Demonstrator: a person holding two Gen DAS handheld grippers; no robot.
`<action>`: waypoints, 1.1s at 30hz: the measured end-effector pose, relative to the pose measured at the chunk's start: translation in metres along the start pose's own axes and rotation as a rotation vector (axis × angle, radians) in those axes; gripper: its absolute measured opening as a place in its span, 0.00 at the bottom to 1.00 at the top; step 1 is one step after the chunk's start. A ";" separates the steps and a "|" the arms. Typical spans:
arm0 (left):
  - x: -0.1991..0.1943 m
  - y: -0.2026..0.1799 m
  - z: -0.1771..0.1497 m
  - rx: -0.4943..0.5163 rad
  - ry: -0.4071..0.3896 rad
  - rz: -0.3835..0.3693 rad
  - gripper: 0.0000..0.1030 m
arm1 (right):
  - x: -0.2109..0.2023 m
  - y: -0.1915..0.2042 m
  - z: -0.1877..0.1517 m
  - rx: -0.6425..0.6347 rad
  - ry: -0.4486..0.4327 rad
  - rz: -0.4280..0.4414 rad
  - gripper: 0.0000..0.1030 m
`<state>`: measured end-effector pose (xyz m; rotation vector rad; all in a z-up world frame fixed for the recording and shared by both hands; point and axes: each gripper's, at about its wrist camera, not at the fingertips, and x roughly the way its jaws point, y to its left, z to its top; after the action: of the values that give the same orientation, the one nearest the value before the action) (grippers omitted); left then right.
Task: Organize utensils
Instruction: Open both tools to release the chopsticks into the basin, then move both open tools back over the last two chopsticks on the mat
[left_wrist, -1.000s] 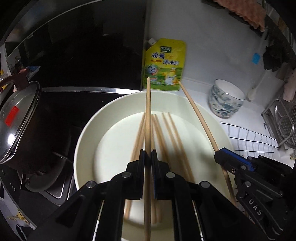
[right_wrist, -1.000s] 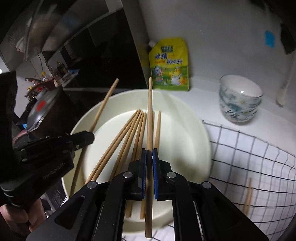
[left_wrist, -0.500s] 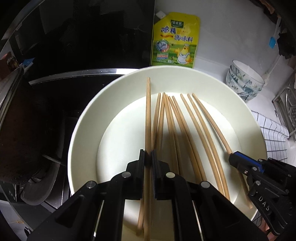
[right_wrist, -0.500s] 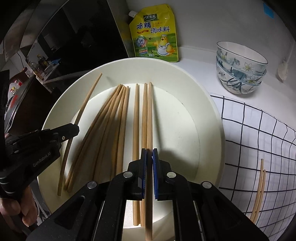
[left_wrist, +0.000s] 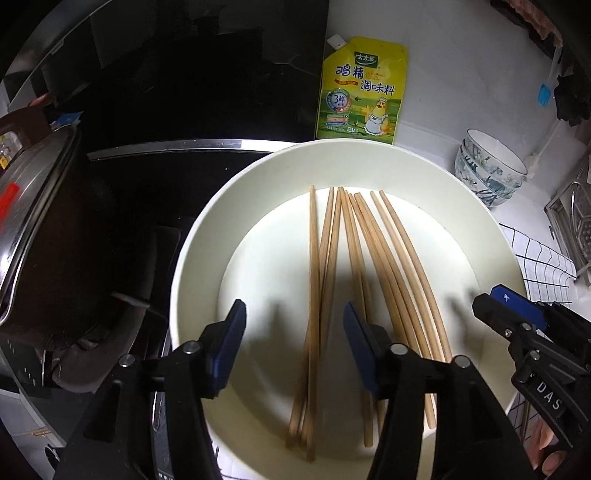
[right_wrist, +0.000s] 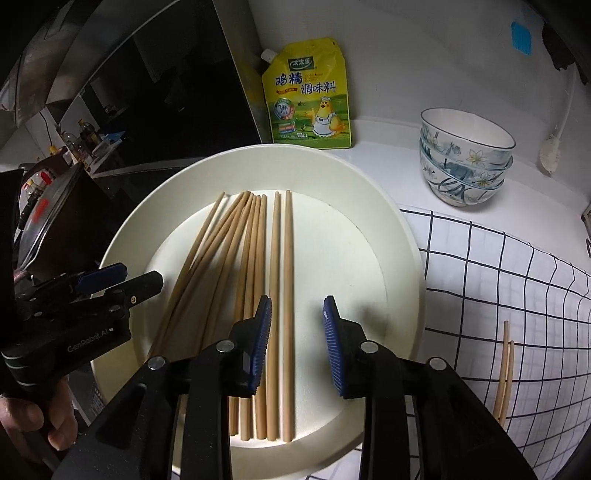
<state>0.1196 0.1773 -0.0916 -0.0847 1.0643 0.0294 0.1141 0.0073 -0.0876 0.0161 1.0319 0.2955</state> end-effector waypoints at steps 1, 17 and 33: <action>-0.003 0.000 -0.001 -0.004 -0.003 -0.001 0.57 | -0.002 0.000 -0.001 0.000 -0.001 0.001 0.27; -0.042 -0.015 -0.023 0.002 -0.046 -0.025 0.58 | -0.050 -0.002 -0.016 -0.008 -0.051 -0.003 0.30; -0.067 -0.075 -0.054 0.018 -0.048 -0.082 0.66 | -0.096 -0.060 -0.062 0.025 -0.061 -0.053 0.40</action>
<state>0.0447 0.0996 -0.0552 -0.1107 1.0123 -0.0524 0.0296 -0.0824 -0.0477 0.0202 0.9737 0.2322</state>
